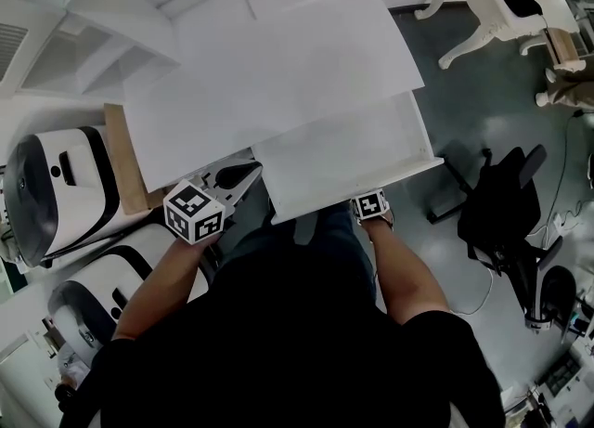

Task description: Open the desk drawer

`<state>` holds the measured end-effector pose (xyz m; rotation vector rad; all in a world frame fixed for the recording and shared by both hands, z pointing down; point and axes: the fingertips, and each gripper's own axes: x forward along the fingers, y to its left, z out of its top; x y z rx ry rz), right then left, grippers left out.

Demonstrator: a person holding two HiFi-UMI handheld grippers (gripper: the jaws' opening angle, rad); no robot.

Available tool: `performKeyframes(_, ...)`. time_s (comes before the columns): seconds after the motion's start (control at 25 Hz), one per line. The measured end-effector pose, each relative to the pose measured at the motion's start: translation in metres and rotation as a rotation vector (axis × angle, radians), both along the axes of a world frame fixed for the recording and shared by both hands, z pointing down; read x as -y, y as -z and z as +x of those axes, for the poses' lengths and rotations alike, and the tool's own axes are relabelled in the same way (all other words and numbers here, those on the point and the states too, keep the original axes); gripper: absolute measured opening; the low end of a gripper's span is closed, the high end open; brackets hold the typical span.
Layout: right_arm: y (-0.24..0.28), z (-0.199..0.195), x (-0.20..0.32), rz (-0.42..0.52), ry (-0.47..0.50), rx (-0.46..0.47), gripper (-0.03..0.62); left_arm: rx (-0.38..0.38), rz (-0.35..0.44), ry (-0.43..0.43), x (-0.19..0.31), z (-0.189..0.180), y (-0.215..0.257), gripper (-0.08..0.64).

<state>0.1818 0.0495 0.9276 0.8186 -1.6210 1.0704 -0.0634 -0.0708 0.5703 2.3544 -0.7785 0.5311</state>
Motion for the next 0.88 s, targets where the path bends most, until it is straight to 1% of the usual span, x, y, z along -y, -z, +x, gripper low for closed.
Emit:
performKeyframes(0.04,0.001,-0.002,-0.002,-0.009,-0.010,0.013,0.071,-0.002,-0.001,-0.001,-0.001,0.001,0.000,0.012)
performKeyframes(0.2,0.000,0.004,0.009,0.039,0.009,-0.025,0.071,-0.006,-0.003,-0.005,-0.003,0.003,-0.003,0.012)
performKeyframes(0.36,-0.001,0.007,0.006,0.019,0.002,-0.029,0.071,-0.009,-0.007,-0.005,-0.004,0.004,-0.004,0.012)
performKeyframes(0.52,0.002,0.014,-0.001,-0.019,0.007,-0.072,0.071,-0.010,-0.007,-0.003,-0.005,0.004,-0.004,0.012)
performKeyframes(0.64,0.001,0.008,0.005,0.003,-0.002,-0.034,0.072,-0.011,-0.007,-0.002,-0.004,0.003,-0.004,0.012)
performKeyframes(0.76,0.002,0.008,0.005,0.005,-0.014,-0.025,0.074,-0.014,-0.012,-0.005,-0.004,0.004,-0.005,0.012)
performKeyframes(0.88,0.003,0.011,0.003,0.007,-0.056,-0.016,0.075,-0.018,-0.012,-0.009,-0.004,0.005,-0.006,0.012)
